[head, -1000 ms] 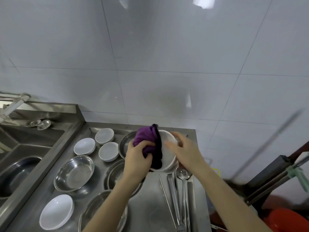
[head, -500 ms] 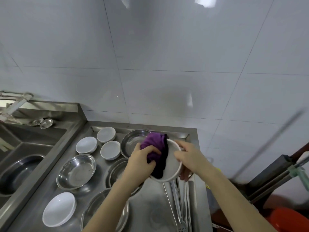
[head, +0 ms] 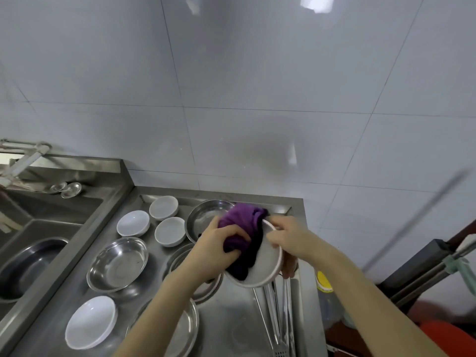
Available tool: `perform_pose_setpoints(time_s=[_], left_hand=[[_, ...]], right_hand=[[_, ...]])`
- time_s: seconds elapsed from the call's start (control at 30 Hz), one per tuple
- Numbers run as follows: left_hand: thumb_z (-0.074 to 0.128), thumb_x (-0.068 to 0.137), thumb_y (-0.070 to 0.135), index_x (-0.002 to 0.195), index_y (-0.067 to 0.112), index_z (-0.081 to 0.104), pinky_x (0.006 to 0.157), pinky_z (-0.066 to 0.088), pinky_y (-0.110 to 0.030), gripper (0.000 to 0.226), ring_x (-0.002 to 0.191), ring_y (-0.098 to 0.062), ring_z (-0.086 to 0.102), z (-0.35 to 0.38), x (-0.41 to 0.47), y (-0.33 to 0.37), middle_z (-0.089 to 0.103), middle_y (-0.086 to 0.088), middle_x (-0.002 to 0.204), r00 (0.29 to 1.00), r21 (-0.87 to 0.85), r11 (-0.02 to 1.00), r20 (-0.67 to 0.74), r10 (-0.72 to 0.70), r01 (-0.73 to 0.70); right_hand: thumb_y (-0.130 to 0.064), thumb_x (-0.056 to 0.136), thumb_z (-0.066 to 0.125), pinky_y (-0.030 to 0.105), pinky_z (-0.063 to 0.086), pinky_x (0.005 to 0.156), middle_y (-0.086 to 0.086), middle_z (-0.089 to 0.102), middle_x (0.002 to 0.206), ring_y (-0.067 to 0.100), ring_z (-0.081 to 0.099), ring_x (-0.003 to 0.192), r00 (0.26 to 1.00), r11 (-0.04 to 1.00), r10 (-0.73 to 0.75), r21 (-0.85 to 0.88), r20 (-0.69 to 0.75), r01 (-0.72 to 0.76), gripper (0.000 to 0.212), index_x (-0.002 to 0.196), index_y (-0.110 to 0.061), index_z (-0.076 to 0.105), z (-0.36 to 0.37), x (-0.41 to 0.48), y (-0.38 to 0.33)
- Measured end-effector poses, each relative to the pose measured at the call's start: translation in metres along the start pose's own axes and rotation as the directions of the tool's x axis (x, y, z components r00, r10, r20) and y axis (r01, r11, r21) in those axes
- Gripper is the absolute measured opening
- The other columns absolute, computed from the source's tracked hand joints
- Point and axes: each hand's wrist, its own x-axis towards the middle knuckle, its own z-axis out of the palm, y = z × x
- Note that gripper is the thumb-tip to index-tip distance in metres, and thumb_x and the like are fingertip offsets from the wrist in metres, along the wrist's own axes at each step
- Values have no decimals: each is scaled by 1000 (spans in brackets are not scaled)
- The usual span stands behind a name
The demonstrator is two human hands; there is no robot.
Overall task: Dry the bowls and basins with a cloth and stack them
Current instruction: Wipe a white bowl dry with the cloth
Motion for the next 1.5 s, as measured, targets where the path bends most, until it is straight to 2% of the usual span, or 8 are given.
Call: perform_pose_setpoints(time_s=[0.17, 0.33, 0.63, 0.83, 0.9, 1.17, 1.27, 1.5], left_hand=[[66, 72, 6, 91, 40, 68, 84, 43, -16, 39, 93, -13, 52, 19, 2, -3, 57, -1, 108, 940, -168, 980, -304, -157, 110], [64, 72, 15, 90, 46, 64, 85, 55, -42, 36, 94, -19, 61, 42, -5, 4, 62, -1, 105, 844, -506, 819, -284, -454, 271], [62, 74, 4, 96, 38, 68, 79, 35, -9, 41, 92, -9, 50, 22, -6, -12, 44, 8, 111, 989, -64, 995, -126, -81, 73], [61, 78, 10, 100, 39, 64, 80, 48, -29, 36, 88, -15, 55, 42, -3, 10, 51, -3, 111, 874, -358, 887, -276, -399, 292], [63, 75, 16, 98, 44, 61, 83, 54, -37, 37, 91, -18, 59, 49, -5, 15, 56, -5, 112, 838, -518, 793, -235, -493, 321], [64, 75, 8, 100, 42, 66, 86, 45, -27, 42, 91, -16, 53, 25, -13, -5, 44, 5, 108, 981, -68, 985, -99, -166, 160], [64, 74, 5, 99, 40, 68, 82, 41, -24, 43, 89, -15, 52, 31, -11, -7, 50, 1, 106, 947, -181, 958, -196, -256, 222], [62, 77, 9, 99, 36, 62, 83, 49, -34, 35, 89, -15, 55, 44, -9, 0, 52, -5, 110, 820, -436, 831, -290, -493, 346]], right_hand=[[-38, 89, 64, 26, 54, 53, 7, 71, 93, 15, 67, 66, 945, 995, -67, 51, -319, 87, 25, 114, -37, 63, 13, 1, -3], [-16, 86, 62, 24, 55, 50, 7, 60, 95, 10, 67, 64, 930, 984, -104, 97, -353, 147, 71, 143, -46, 32, 55, -9, 11], [2, 79, 40, 26, 48, 39, 10, 66, 85, 31, 64, 43, 999, 999, 25, 39, -29, -24, 67, 128, -41, 56, 14, -8, 6], [-15, 77, 43, 34, 60, 60, -7, 63, 88, 23, 68, 68, 865, 981, -36, 147, -501, 127, 59, 128, -41, 57, 50, 5, 13], [-22, 70, 41, 13, 52, 73, -7, 63, 94, 9, 61, 77, 795, 982, -106, 63, -597, 178, 67, 134, -39, 53, 61, 6, 18], [3, 80, 43, 28, 52, 42, 13, 67, 75, 30, 63, 45, 991, 999, 45, -29, 127, -41, 61, 121, -37, 63, -7, 4, 0], [-11, 89, 56, 20, 46, 43, -13, 57, 52, 12, 53, 41, 998, 1000, 12, -13, -62, -13, 56, 136, -42, 51, 2, 11, 3], [-13, 88, 61, 29, 54, 44, -3, 63, 82, 20, 68, 57, 904, 993, -66, 60, -421, 100, 58, 139, -33, 42, 71, 0, 25]])
